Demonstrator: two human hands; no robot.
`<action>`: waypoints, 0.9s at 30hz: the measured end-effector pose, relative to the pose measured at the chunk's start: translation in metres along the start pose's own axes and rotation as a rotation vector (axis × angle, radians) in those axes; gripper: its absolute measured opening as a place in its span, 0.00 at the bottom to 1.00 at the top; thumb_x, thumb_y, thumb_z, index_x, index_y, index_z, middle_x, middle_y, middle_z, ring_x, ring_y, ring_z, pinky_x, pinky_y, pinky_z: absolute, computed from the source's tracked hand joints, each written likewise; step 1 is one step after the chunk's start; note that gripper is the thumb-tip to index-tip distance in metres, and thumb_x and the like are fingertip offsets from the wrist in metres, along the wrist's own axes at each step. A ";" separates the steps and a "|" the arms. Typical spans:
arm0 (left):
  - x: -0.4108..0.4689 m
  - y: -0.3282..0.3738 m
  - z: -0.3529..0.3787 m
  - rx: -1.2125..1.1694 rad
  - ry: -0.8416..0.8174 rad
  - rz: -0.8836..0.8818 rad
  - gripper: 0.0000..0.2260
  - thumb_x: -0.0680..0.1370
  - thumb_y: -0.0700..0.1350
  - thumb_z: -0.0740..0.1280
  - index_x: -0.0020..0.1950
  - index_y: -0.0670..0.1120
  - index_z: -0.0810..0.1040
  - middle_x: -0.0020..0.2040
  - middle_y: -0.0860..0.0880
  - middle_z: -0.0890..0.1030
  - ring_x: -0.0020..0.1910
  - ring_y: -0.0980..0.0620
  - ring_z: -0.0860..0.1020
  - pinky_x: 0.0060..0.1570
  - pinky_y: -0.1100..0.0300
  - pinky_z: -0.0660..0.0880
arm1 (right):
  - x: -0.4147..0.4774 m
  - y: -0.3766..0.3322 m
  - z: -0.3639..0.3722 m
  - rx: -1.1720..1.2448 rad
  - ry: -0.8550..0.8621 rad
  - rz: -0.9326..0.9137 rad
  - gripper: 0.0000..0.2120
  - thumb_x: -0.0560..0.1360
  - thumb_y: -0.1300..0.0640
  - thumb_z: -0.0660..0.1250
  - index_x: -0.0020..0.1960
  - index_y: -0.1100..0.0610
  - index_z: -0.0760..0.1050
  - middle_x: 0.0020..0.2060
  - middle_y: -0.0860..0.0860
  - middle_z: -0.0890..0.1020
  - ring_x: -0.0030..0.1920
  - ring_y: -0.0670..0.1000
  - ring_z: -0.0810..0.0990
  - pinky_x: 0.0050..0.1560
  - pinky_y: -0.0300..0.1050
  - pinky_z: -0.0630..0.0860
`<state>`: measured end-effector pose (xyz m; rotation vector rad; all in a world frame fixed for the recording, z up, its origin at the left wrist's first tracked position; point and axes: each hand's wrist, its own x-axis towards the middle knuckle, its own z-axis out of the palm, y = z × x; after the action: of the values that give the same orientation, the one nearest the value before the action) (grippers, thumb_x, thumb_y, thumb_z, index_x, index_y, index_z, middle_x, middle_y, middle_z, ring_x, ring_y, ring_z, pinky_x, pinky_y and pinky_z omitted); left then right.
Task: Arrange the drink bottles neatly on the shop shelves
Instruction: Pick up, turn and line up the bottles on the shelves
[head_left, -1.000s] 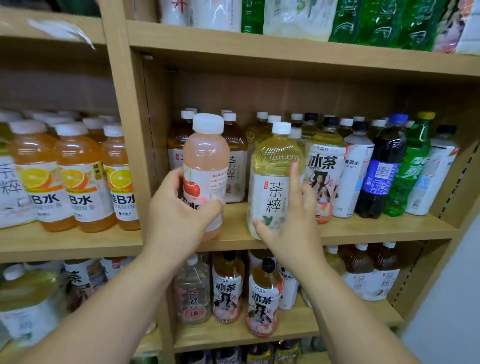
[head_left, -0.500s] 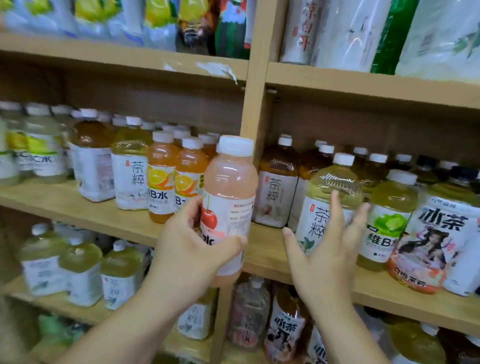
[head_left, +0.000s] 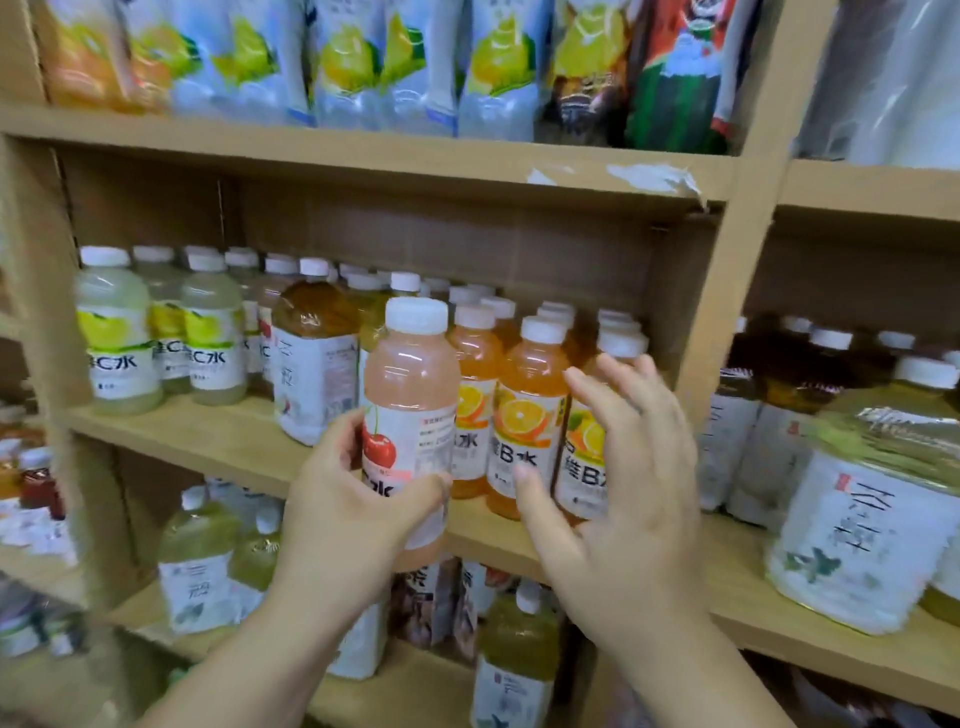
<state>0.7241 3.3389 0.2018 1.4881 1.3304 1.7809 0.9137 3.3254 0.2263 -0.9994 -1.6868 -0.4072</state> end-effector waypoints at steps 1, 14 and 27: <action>0.010 -0.008 -0.010 -0.001 0.005 -0.002 0.19 0.68 0.38 0.79 0.54 0.53 0.81 0.46 0.60 0.85 0.42 0.63 0.82 0.37 0.71 0.75 | 0.003 -0.007 0.013 0.008 -0.013 0.002 0.30 0.75 0.45 0.69 0.74 0.48 0.66 0.74 0.48 0.68 0.80 0.51 0.59 0.79 0.46 0.54; 0.152 -0.097 -0.138 0.069 0.021 -0.007 0.20 0.67 0.41 0.80 0.51 0.58 0.78 0.43 0.63 0.84 0.42 0.69 0.80 0.37 0.68 0.74 | 0.051 -0.087 0.186 0.047 -0.146 0.127 0.21 0.76 0.45 0.67 0.66 0.50 0.75 0.61 0.46 0.75 0.64 0.48 0.73 0.63 0.43 0.71; 0.219 -0.150 -0.151 0.237 0.041 0.137 0.24 0.68 0.50 0.79 0.64 0.53 0.79 0.52 0.57 0.77 0.53 0.53 0.79 0.51 0.61 0.73 | 0.039 -0.126 0.310 0.214 -0.393 0.286 0.23 0.80 0.55 0.64 0.74 0.44 0.70 0.61 0.43 0.77 0.60 0.42 0.76 0.62 0.43 0.74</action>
<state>0.4836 3.5259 0.1829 1.7129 1.5375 1.7949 0.6199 3.4832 0.1770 -1.1911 -1.8482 0.1666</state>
